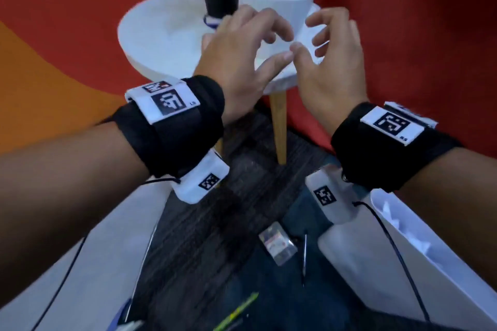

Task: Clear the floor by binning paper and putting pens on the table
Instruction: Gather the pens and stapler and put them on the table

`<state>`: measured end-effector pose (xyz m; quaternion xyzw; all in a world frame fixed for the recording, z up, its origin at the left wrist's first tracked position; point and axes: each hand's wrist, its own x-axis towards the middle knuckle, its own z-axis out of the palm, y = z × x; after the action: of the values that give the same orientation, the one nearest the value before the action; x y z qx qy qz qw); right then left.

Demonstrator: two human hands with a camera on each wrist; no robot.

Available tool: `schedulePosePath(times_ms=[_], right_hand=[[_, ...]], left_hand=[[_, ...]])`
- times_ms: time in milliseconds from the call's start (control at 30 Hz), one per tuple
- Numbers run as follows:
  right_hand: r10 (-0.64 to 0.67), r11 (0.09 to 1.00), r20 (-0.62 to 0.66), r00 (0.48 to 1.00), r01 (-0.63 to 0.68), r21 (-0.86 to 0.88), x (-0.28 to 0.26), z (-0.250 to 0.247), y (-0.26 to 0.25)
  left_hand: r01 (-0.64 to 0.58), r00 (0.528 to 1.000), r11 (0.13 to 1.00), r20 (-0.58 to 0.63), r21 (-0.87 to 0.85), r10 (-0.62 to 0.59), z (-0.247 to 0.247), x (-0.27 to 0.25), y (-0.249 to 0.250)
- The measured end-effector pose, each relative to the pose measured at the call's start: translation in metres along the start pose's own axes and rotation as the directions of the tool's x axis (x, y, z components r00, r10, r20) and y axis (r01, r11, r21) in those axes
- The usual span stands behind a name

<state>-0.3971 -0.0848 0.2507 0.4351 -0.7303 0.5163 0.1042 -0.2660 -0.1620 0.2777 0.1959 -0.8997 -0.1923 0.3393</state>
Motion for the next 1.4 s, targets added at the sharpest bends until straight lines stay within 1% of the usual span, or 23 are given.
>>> schedulePosePath(times_ms=[133,233,300,400,433,500,533,567,633,700,767,833,867,900,933,1000,1033,1100,1133,1167,1267,1333,1400], right_hand=[[0.042,0.998,0.146,0.988,-0.050,0.047,-0.076,0.002,0.030],[0.056,0.997,0.268,0.962,-0.068,0.036,-0.121,-0.001,0.052],[0.119,0.993,0.364,0.924,-0.121,-0.018,-0.141,-0.007,0.062],[0.260,0.966,0.503,0.825,-0.216,-0.144,-0.168,-0.017,0.075],[0.287,0.958,0.524,0.802,-0.230,-0.173,-0.177,-0.020,0.079],[0.303,0.953,0.545,0.782,-0.236,-0.191,-0.186,-0.026,0.084],[0.293,0.956,0.552,0.781,-0.228,-0.183,-0.185,-0.027,0.084],[0.278,0.960,0.550,0.787,-0.218,-0.174,-0.180,-0.028,0.084],[0.250,0.968,0.513,0.821,-0.207,-0.140,-0.162,-0.028,0.081],[0.229,0.973,0.456,0.860,-0.213,-0.086,-0.142,-0.025,0.076],[0.239,0.969,0.420,0.875,-0.243,-0.044,-0.130,-0.022,0.073],[0.268,0.960,0.445,0.854,-0.277,-0.047,-0.137,-0.018,0.079],[0.286,0.956,0.486,0.825,-0.282,-0.084,-0.146,-0.016,0.083],[0.309,0.950,0.545,0.779,-0.278,-0.142,-0.159,-0.016,0.089],[0.344,0.939,0.612,0.712,-0.267,-0.217,-0.177,-0.014,0.098],[0.428,0.904,0.729,0.534,-0.241,-0.354,-0.220,-0.013,0.117],[0.463,0.886,0.767,0.444,-0.222,-0.407,-0.244,-0.013,0.126],[0.519,0.855,0.802,0.295,-0.160,-0.494,-0.287,-0.014,0.139],[0.543,0.840,0.806,0.236,-0.139,-0.525,-0.306,-0.016,0.143],[0.573,0.819,0.799,0.179,-0.141,-0.556,-0.323,-0.018,0.146],[0.641,0.763,0.767,0.036,-0.145,-0.630,-0.366,-0.023,0.151],[0.663,0.737,0.748,-0.019,-0.157,-0.657,-0.387,-0.023,0.155],[0.696,0.696,0.717,-0.041,-0.207,-0.687,-0.400,-0.023,0.160]], left_hand=[[-0.022,0.992,0.999,0.123,-0.031,0.025,0.031,-0.066,-0.007],[0.034,0.976,0.999,0.218,-0.033,-0.026,0.053,-0.111,-0.021],[0.097,0.954,0.994,0.290,-0.049,-0.079,0.065,-0.137,-0.028],[0.194,0.897,0.981,0.410,-0.026,-0.166,0.080,-0.173,-0.034],[0.216,0.871,0.976,0.455,-0.014,-0.186,0.084,-0.182,-0.035],[0.238,0.832,0.971,0.516,-0.003,-0.203,0.087,-0.195,-0.036],[0.241,0.831,0.971,0.519,-0.008,-0.202,0.085,-0.197,-0.037],[0.234,0.843,0.972,0.501,-0.015,-0.195,0.082,-0.194,-0.037],[0.210,0.881,0.977,0.439,-0.026,-0.178,0.074,-0.182,-0.038],[0.218,0.897,0.976,0.399,-0.023,-0.191,0.066,-0.165,-0.037],[0.245,0.880,0.970,0.419,0.001,-0.223,0.062,-0.153,-0.036],[0.278,0.829,0.960,0.498,0.024,-0.253,0.067,-0.153,-0.036],[0.296,0.780,0.954,0.564,0.050,-0.272,0.073,-0.158,-0.036],[0.310,0.709,0.947,0.642,0.090,-0.293,0.080,-0.165,-0.038],[0.309,0.623,0.941,0.719,0.136,-0.308,0.089,-0.175,-0.041],[0.287,0.437,0.934,0.839,0.211,-0.324,0.109,-0.201,-0.050],[0.274,0.356,0.932,0.876,0.235,-0.326,0.118,-0.216,-0.054],[0.258,0.221,0.926,0.916,0.276,-0.334,0.135,-0.248,-0.063],[0.254,0.173,0.921,0.923,0.295,-0.343,0.141,-0.264,-0.068],[0.249,0.138,0.916,0.924,0.315,-0.356,0.148,-0.282,-0.073],[0.267,0.099,0.896,0.914,0.355,-0.392,0.162,-0.325,-0.081],[0.297,0.070,0.894,0.926,0.335,-0.370,0.167,-0.348,-0.079],[0.280,0.080,0.912,0.940,0.299,-0.333,0.172,-0.366,-0.074]])
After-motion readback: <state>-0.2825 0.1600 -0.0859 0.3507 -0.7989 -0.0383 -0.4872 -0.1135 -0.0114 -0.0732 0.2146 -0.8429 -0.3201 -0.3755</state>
